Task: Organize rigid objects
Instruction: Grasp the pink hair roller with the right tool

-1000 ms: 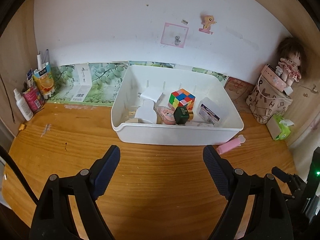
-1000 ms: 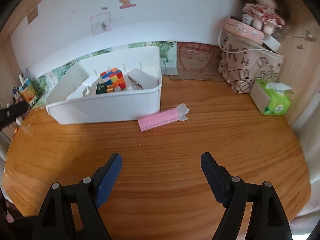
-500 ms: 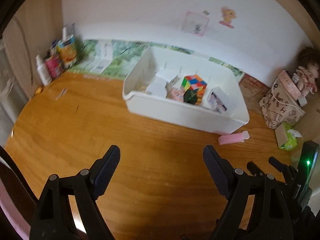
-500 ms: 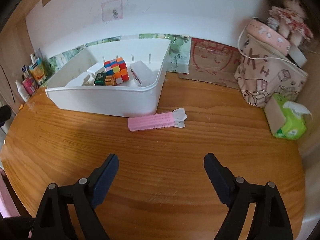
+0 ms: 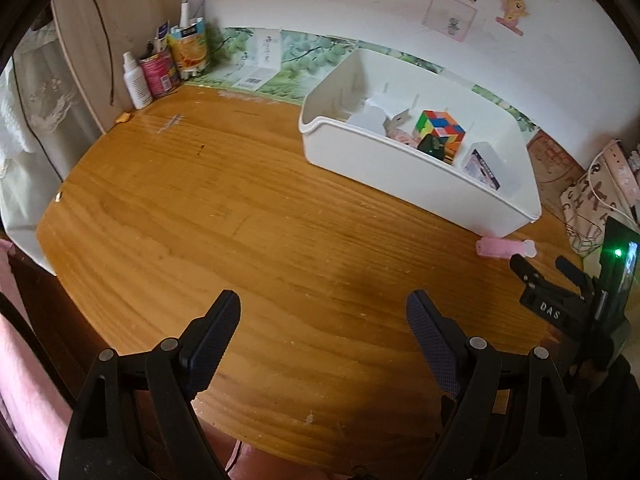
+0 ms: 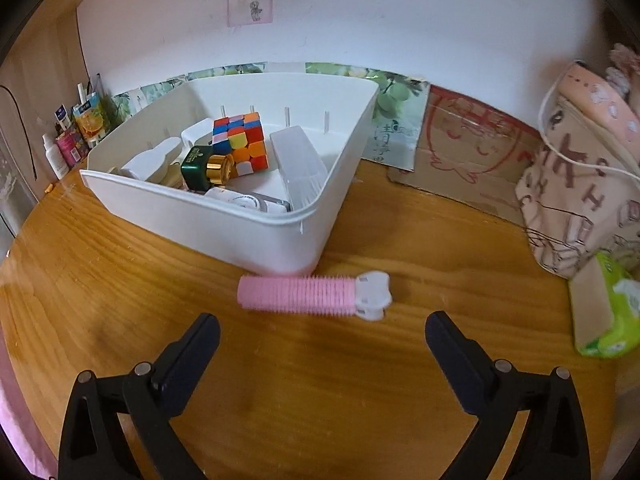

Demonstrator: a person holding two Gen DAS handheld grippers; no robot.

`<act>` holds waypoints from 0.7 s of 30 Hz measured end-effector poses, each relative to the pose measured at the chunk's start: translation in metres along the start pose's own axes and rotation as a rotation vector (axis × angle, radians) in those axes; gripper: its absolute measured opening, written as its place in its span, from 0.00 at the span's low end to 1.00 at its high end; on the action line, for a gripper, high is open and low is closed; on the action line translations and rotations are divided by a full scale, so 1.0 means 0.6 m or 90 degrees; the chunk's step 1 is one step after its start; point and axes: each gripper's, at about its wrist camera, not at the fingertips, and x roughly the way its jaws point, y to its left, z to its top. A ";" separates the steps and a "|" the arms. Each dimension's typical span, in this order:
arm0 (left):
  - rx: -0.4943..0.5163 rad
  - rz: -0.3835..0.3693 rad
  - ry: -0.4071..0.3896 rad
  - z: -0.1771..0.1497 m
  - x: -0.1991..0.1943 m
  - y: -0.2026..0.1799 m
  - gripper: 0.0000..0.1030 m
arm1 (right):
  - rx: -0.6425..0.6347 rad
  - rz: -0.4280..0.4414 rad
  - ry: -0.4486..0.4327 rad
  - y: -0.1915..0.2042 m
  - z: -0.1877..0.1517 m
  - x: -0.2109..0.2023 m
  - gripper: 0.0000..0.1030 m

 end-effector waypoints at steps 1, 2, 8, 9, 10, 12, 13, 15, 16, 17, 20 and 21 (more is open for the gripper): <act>-0.002 0.005 0.001 0.001 0.000 0.000 0.84 | -0.004 0.000 0.001 0.001 0.003 0.006 1.00; -0.004 0.010 0.003 0.001 0.001 0.000 0.84 | -0.011 0.000 0.003 0.002 0.005 0.015 1.00; -0.006 0.035 0.028 0.000 0.011 0.001 0.84 | -0.045 0.004 0.019 0.011 0.011 0.061 1.00; -0.005 0.038 0.031 0.000 0.013 0.001 0.84 | -0.048 0.004 0.021 0.011 0.010 0.067 1.00; -0.004 0.042 0.035 -0.001 0.015 0.001 0.84 | -0.050 0.003 0.023 0.011 0.009 0.070 1.00; -0.004 0.048 0.040 -0.001 0.018 0.003 0.84 | -0.050 0.015 0.020 0.010 0.009 0.079 1.00; -0.004 0.051 0.044 -0.001 0.021 0.003 0.84 | -0.049 0.020 0.018 0.010 0.010 0.082 1.00; -0.006 0.055 0.051 0.000 0.026 0.004 0.84 | -0.055 0.028 0.020 0.012 0.012 0.091 1.00; -0.006 0.056 0.055 0.000 0.029 0.005 0.84 | -0.058 0.034 0.021 0.014 0.013 0.094 1.00; -0.007 0.058 0.057 0.000 0.031 0.006 0.84 | -0.062 0.035 0.022 0.016 0.014 0.097 1.00; -0.007 0.063 0.058 0.002 0.031 0.008 0.84 | -0.080 0.028 0.028 0.028 0.016 0.108 1.00; -0.008 0.064 0.057 0.002 0.031 0.008 0.84 | -0.083 0.025 0.028 0.031 0.016 0.111 1.00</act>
